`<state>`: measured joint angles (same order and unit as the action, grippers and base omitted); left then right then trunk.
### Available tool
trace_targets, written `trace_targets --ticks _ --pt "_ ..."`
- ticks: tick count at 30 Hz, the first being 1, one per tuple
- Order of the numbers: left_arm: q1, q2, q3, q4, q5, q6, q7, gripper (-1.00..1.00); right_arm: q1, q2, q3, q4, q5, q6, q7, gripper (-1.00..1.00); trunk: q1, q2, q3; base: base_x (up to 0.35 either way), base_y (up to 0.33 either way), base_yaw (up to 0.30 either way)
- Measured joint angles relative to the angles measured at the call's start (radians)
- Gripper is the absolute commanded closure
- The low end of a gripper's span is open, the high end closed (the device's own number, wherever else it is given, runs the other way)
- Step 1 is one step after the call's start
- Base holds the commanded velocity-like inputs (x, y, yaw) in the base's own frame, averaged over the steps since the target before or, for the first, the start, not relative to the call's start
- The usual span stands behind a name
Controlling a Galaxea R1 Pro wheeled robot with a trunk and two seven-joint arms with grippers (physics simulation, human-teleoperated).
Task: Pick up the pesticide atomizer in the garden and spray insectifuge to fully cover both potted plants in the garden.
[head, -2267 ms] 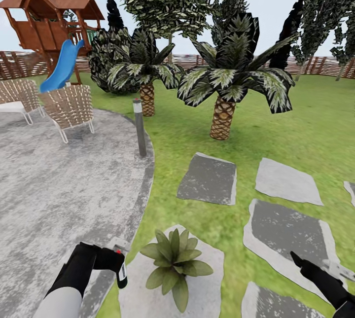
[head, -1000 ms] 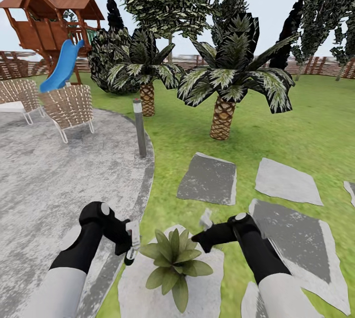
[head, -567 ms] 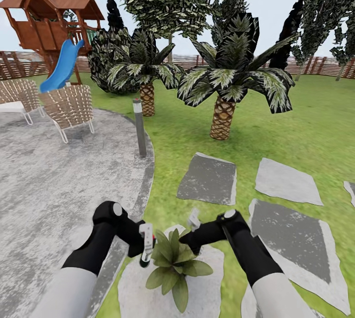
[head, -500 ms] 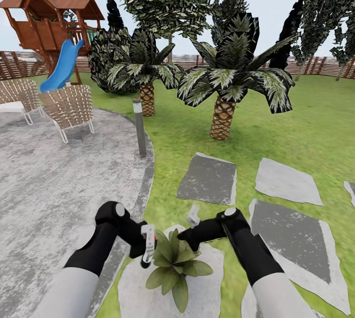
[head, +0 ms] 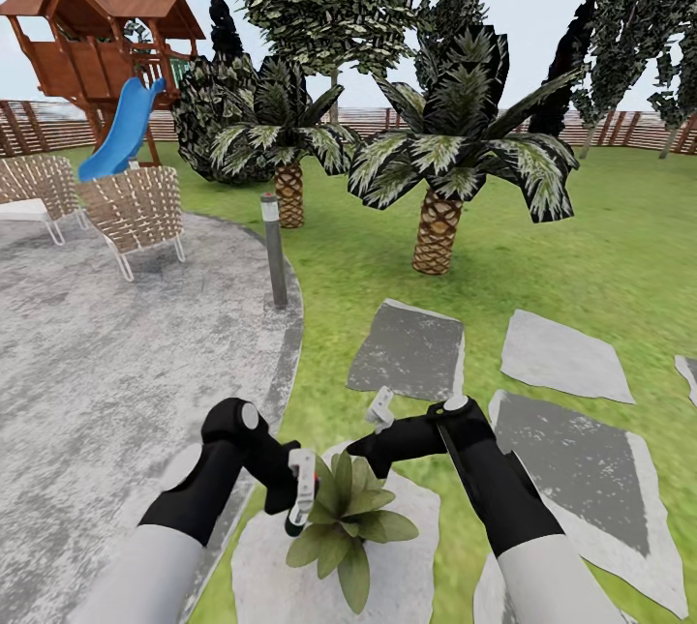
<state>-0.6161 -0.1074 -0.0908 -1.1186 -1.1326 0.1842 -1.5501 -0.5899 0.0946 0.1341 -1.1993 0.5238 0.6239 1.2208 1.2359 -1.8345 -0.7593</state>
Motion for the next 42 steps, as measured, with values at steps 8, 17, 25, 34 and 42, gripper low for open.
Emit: trace_targets --ticks 8,17,25,34,42 --pt "0.000 -0.040 -0.005 -0.002 0.002 0.001 0.003 1.00 0.000 0.000 0.054 0.000 -0.002 0.000 0.000 1.00 0.000 0.000 0.000 0.000 0.000 0.000" --pt "0.000 -0.041 -0.005 -0.007 0.002 0.002 0.002 1.00 0.000 0.000 0.072 0.000 -0.003 0.000 -0.001 1.00 0.000 0.000 0.000 0.000 0.000 0.000" --pt "0.000 -0.057 -0.005 -0.009 0.010 0.002 0.002 1.00 0.000 0.000 0.072 0.000 -0.003 -0.001 -0.001 1.00 0.000 0.000 0.000 0.000 0.000 0.000" --pt "0.000 -0.061 -0.006 -0.011 0.052 0.002 0.000 1.00 0.000 0.000 0.072 0.000 -0.003 -0.001 -0.002 1.00 0.000 0.000 0.000 0.000 0.000 0.000" --pt "-0.002 -0.061 -0.006 -0.024 0.053 0.003 -0.001 1.00 0.000 0.000 0.072 0.000 -0.003 -0.001 -0.001 1.00 0.000 0.000 0.000 0.000 0.000 0.000"
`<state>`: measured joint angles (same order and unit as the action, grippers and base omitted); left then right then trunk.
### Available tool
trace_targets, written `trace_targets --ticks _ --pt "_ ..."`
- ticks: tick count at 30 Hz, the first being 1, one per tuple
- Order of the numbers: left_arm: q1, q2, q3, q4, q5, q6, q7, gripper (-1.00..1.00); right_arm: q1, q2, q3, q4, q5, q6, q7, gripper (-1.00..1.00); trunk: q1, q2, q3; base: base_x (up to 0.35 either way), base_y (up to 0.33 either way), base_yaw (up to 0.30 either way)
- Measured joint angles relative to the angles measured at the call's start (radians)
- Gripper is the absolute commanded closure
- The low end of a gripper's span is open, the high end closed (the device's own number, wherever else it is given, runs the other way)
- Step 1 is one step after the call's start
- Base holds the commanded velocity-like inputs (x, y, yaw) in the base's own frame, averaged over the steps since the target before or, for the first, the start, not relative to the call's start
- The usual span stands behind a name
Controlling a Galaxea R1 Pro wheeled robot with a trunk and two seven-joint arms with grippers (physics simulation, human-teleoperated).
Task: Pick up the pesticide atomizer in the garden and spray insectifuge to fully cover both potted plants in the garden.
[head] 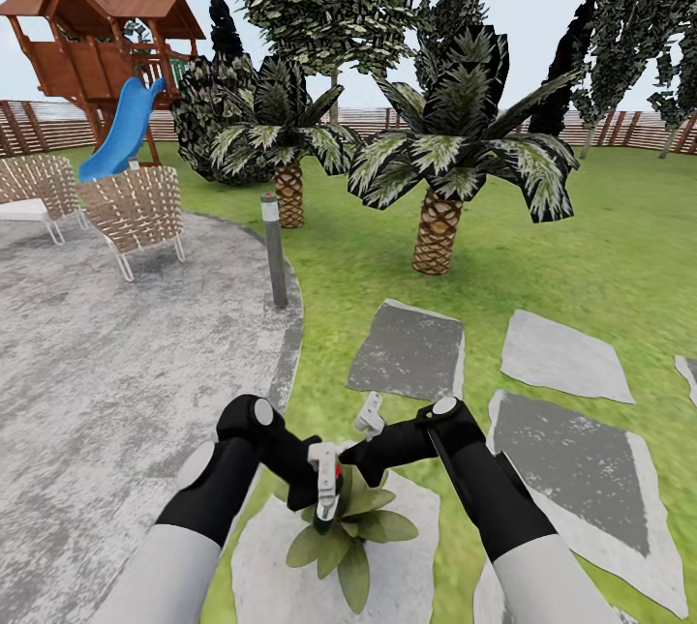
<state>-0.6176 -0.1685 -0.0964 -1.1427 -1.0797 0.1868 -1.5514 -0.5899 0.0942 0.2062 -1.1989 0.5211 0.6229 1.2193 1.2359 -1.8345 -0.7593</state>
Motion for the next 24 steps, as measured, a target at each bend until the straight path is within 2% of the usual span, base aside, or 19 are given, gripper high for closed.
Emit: trace_targets --ticks 16,19,20,22,24 --pt "0.000 0.000 0.000 -0.023 -0.001 0.000 -0.002 1.00 0.000 -0.001 0.000 0.000 0.000 0.000 0.000 1.00 0.000 0.000 0.000 0.000 0.000 0.000" --pt "0.000 0.006 0.003 -0.021 -0.007 -0.001 0.000 1.00 0.000 -0.001 0.000 0.000 0.000 0.000 0.000 1.00 0.000 0.000 0.000 0.000 0.000 0.000" --pt "0.000 0.015 0.004 -0.020 -0.009 -0.001 0.000 1.00 0.000 -0.001 0.000 0.000 0.000 0.000 0.000 1.00 0.000 0.000 0.000 0.000 0.000 0.000" --pt "0.000 0.074 0.007 -0.017 -0.011 -0.001 0.000 1.00 0.000 -0.001 0.001 0.000 0.001 0.000 0.000 1.00 0.000 0.000 0.000 0.000 0.000 0.000" --pt "0.000 0.121 0.009 -0.017 -0.012 0.002 -0.001 1.00 0.000 -0.001 0.001 0.001 0.001 0.000 -0.001 1.00 0.000 0.000 0.000 0.000 0.000 0.000"
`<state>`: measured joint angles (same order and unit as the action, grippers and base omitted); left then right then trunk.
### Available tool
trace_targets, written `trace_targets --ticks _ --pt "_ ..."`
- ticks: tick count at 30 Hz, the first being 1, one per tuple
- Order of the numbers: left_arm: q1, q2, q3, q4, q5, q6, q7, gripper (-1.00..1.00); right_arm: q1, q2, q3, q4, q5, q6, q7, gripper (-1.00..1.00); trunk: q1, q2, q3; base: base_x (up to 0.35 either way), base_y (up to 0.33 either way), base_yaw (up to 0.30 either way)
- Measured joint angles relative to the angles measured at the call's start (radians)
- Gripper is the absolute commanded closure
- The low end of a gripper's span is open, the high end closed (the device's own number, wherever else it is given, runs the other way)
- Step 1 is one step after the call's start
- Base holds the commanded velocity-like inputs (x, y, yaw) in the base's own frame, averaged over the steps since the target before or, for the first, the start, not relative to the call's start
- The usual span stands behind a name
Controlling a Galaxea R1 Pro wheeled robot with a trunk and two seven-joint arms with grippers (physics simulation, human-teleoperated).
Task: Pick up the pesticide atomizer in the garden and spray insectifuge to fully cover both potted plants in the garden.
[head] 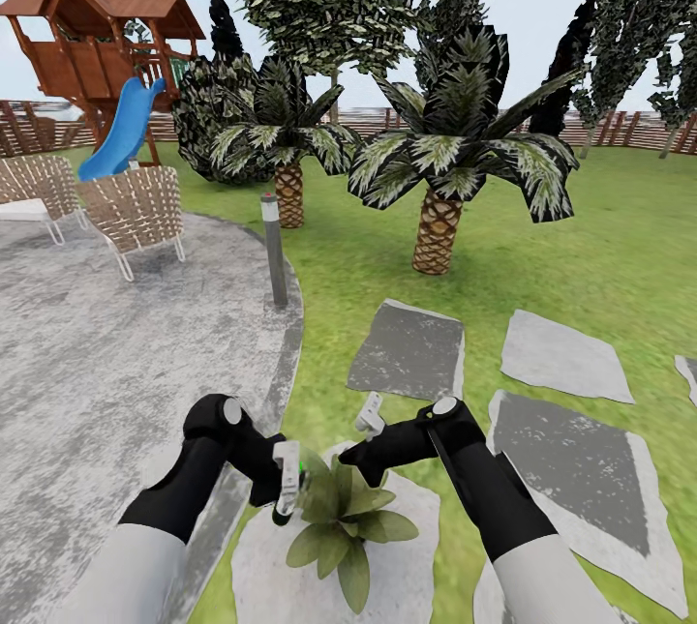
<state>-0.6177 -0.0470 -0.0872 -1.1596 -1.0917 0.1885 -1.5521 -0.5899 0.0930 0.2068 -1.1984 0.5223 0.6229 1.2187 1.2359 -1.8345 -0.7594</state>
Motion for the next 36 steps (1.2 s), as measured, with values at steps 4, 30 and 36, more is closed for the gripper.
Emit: trace_targets --ticks 4,30,36 --pt "0.000 0.067 0.006 0.000 -0.001 0.084 0.007 1.00 0.000 0.000 -0.001 0.006 0.002 0.000 -0.010 1.00 0.000 0.000 0.000 0.000 0.000 0.000" --pt "0.012 0.043 0.564 0.095 0.202 0.270 0.412 1.00 0.016 -0.201 -1.092 0.153 0.094 -0.143 -0.193 -1.00 0.000 0.000 0.000 0.000 0.000 0.000" --pt "0.013 0.037 0.571 0.244 0.227 0.274 0.727 1.00 0.016 -0.197 -1.124 0.156 0.132 -0.140 -0.750 -1.00 0.000 0.000 0.000 0.000 0.000 0.000"
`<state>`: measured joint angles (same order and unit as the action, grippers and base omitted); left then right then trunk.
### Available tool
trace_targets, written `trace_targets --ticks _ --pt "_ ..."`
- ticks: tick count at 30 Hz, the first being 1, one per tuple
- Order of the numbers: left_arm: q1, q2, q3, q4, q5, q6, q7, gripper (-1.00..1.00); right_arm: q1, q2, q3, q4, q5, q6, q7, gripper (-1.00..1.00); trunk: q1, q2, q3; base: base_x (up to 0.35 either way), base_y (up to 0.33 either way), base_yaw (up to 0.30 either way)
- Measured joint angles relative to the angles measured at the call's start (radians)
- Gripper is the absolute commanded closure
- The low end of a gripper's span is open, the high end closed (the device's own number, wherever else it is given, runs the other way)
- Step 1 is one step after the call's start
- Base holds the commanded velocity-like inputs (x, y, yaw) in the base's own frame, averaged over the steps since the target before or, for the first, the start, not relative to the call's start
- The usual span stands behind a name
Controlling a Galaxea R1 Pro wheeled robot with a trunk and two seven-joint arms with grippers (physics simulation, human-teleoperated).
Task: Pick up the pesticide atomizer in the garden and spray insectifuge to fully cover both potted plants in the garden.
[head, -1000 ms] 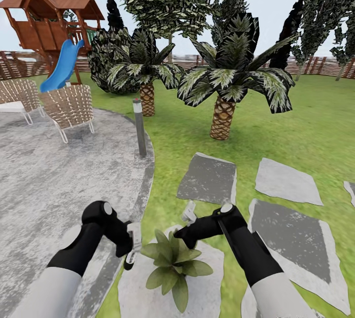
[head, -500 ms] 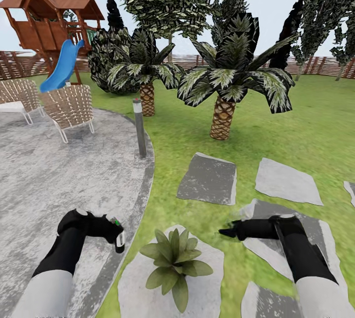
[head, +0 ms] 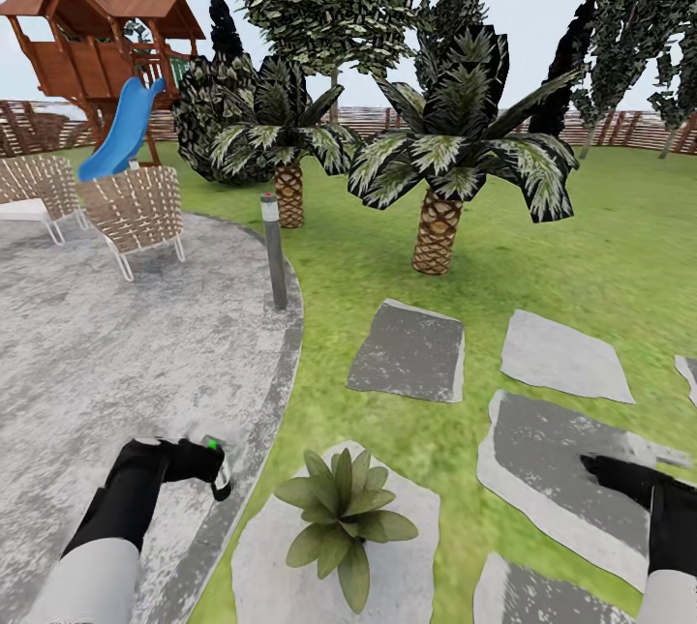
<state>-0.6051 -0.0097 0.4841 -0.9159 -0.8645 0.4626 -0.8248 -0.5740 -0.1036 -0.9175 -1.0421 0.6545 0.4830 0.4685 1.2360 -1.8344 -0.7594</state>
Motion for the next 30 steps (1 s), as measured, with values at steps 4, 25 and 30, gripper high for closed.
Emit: trace_targets --ticks 4,25,30 --pt "0.000 -0.008 -0.001 0.050 0.079 -0.010 0.103 1.00 0.000 0.006 0.000 0.000 0.001 -0.002 -0.351 -1.00 0.000 0.000 0.000 0.000 0.000 0.000" --pt "-0.001 -0.005 -0.009 0.141 0.090 -0.034 0.117 1.00 0.000 -0.078 0.342 0.293 0.005 -0.088 -0.056 -1.00 0.000 0.000 0.000 0.000 0.000 0.000" --pt "-0.001 -0.003 -0.033 0.144 0.035 -0.031 0.115 1.00 0.000 -0.105 0.342 0.298 0.003 -0.089 0.078 -1.00 0.000 0.000 0.000 0.000 0.000 0.000"
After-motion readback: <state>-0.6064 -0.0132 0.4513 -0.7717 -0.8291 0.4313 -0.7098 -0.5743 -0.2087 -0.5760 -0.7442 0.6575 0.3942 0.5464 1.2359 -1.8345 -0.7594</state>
